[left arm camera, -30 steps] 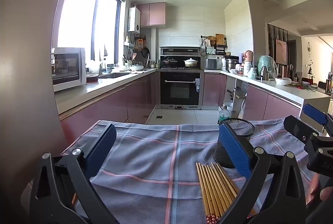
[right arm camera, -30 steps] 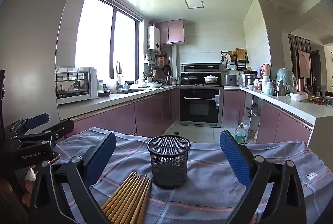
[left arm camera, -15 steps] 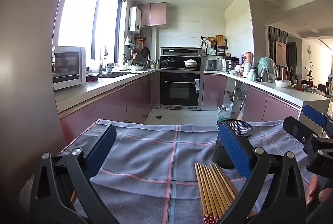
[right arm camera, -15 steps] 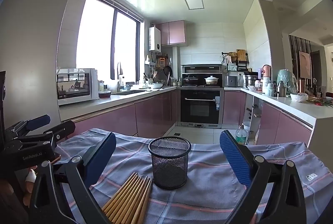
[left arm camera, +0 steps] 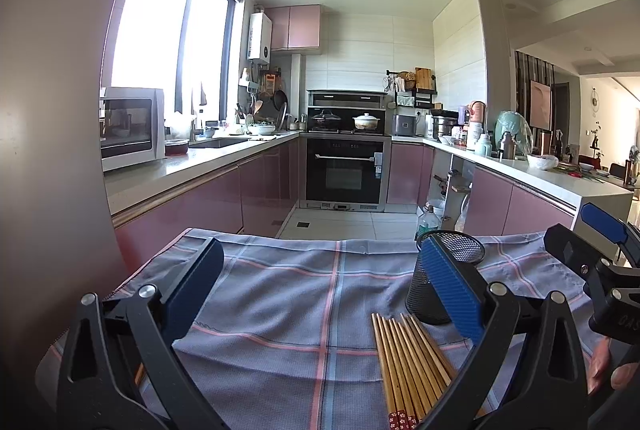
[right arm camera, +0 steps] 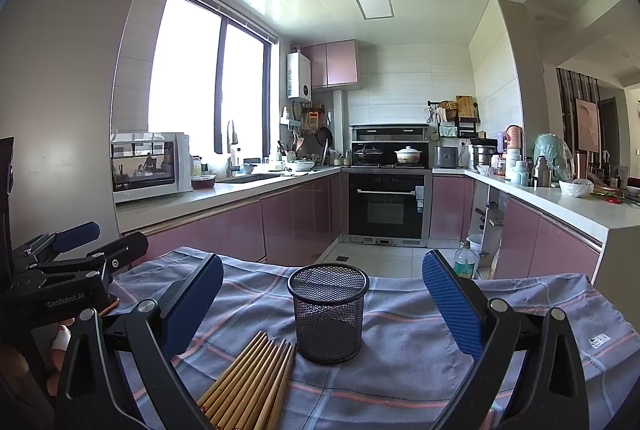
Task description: Organize utensils
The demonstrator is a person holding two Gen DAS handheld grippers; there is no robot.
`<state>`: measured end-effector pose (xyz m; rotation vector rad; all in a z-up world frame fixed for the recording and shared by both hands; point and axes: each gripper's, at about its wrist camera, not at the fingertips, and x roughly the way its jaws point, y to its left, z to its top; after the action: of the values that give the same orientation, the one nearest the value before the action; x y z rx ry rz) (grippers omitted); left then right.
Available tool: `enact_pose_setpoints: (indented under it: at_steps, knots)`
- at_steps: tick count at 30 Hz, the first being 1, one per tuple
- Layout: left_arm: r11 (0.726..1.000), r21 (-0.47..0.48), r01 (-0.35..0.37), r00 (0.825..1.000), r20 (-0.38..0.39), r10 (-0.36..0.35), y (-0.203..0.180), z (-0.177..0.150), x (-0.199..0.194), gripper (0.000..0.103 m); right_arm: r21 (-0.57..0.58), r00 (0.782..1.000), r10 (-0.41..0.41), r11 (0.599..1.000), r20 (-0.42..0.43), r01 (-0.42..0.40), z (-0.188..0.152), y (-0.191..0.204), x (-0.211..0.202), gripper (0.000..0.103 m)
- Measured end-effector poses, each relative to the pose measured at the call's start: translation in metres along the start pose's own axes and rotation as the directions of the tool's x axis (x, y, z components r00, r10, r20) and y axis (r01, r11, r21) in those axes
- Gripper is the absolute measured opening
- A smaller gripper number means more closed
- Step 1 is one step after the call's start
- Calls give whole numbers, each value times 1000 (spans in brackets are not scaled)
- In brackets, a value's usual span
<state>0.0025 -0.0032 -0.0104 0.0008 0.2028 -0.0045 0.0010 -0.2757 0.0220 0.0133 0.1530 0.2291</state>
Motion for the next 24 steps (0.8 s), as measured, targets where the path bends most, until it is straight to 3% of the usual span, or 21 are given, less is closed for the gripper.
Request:
enact_pose_setpoints:
  at_steps: [24]
  knots:
    - [1000, -8, 2, 1000, -2, -2, -3, 4, -4, 97, 7, 1000, 0, 1000, -8, 1, -2, 2, 3, 96]
